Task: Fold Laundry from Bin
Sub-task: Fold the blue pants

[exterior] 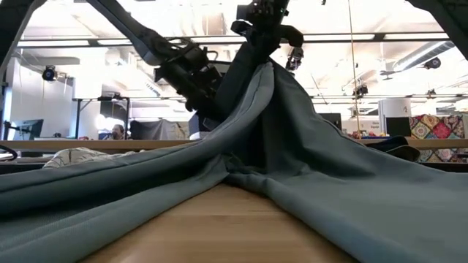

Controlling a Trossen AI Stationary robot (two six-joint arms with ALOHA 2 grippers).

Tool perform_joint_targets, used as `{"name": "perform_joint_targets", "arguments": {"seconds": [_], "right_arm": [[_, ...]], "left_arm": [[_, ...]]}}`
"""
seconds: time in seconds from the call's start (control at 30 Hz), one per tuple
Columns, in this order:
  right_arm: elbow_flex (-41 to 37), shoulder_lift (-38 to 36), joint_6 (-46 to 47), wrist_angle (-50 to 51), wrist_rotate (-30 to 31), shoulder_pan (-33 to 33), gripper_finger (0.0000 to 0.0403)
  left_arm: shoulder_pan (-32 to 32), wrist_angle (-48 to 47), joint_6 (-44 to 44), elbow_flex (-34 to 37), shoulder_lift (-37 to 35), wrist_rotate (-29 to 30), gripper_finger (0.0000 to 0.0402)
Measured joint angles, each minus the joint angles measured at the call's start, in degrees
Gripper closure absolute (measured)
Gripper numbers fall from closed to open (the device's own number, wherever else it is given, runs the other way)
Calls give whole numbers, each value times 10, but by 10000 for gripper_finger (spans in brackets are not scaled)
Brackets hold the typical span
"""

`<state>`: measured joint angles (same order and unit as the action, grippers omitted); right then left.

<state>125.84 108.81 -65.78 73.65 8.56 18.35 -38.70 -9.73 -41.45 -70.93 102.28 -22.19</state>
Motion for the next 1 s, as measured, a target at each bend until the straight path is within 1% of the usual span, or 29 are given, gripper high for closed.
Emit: {"name": "perform_joint_targets", "arguments": {"seconds": [0.1, 0.17, 0.23, 0.33, 0.43, 0.6, 0.63, 0.77, 0.87, 0.9, 1.0], "right_arm": [[0, 0, 0, 2, 0, 0, 369], [0, 0, 0, 4, 0, 0, 369], [0, 0, 0, 4, 0, 0, 369], [0, 0, 0, 5, 1, 0, 369], [0, -1, 2, 6, 1, 0, 369], [4, -4, 3, 7, 5, -1, 369], [6, -4, 4, 6, 8, -1, 369], [32, -4, 34, -7, 34, -3, 369], [80, -4, 63, -22, 36, -5, 369], [93, -4, 70, -36, 37, -5, 369], [78, -42, 73, -126, 52, -12, 369]], "left_arm": [[-1, -72, -36, -41, 12, -15, 112], [-1, -103, -53, -68, 24, -34, 124], [-1, -113, -56, -90, 45, -47, 140], [2, -129, -58, -126, 79, -39, 175], [3, -189, -51, -177, 101, -42, 233], [-7, -320, -63, -269, 111, -63, 371], [-9, -349, -64, -285, 111, -64, 382], [-12, -465, -61, -351, 102, -63, 382], [-12, -532, -47, -412, 77, -64, 390], [-12, -546, -38, -435, 67, -63, 390], [-9, -591, -17, -521, 37, -45, 390]]}}
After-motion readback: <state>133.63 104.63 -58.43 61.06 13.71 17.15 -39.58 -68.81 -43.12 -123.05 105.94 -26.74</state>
